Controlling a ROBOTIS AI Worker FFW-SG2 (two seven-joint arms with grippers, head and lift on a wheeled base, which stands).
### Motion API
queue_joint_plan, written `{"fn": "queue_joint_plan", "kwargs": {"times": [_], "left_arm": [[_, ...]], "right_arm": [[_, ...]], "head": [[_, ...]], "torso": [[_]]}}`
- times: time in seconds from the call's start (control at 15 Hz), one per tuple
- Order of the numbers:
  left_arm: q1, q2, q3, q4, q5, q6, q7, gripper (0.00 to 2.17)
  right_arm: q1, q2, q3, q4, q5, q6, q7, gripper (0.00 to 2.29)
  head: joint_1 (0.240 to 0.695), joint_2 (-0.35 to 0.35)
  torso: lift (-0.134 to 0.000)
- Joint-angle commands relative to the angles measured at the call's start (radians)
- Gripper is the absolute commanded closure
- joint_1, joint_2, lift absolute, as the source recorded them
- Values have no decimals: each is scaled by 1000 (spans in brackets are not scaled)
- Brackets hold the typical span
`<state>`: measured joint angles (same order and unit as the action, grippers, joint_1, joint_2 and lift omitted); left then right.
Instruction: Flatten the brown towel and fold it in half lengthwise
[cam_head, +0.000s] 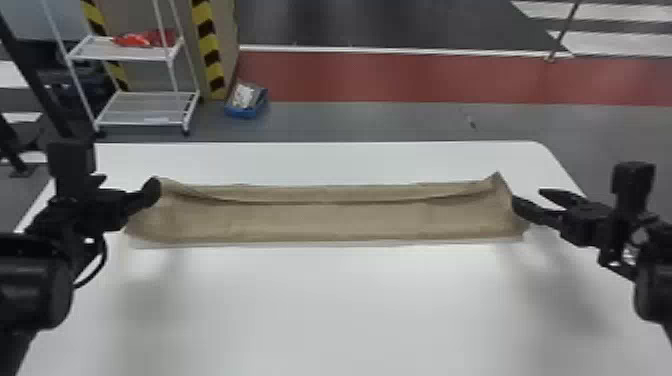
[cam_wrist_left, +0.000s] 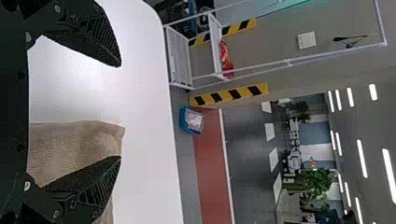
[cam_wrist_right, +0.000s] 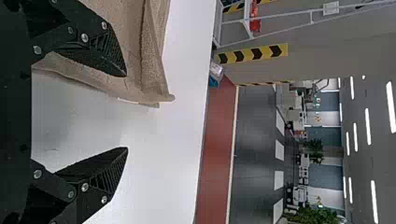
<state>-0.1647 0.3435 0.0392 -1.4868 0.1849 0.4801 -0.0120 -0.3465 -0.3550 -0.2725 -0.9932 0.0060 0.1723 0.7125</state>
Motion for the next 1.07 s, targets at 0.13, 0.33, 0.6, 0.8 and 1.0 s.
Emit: {"fn": "queue_joint_plan", "kwargs": {"times": [0.13,0.33,0.6,0.8,1.0], "left_arm": [[-16,2,47,-1,70,151,-59,218],[-50,0,54,46,102,124,-78,218],[-165,-3,-32,249,79,-85,-100,272],[-230,-1,-76,352,54,-153,-105,275],[-225,0,-75,352,50,-149,-117,353]], "right_arm": [[-6,2,27,2,8,2,-4,383],[-6,10,32,10,14,-4,-7,383],[-3,16,33,13,29,-17,-5,383],[1,8,33,13,32,-20,-1,383],[4,2,32,18,32,-32,2,383]], "head": [[695,-22],[695,-17],[695,-14],[695,-19],[695,-25]], "torso": [[-128],[-128],[-128],[-128],[-128]]}}
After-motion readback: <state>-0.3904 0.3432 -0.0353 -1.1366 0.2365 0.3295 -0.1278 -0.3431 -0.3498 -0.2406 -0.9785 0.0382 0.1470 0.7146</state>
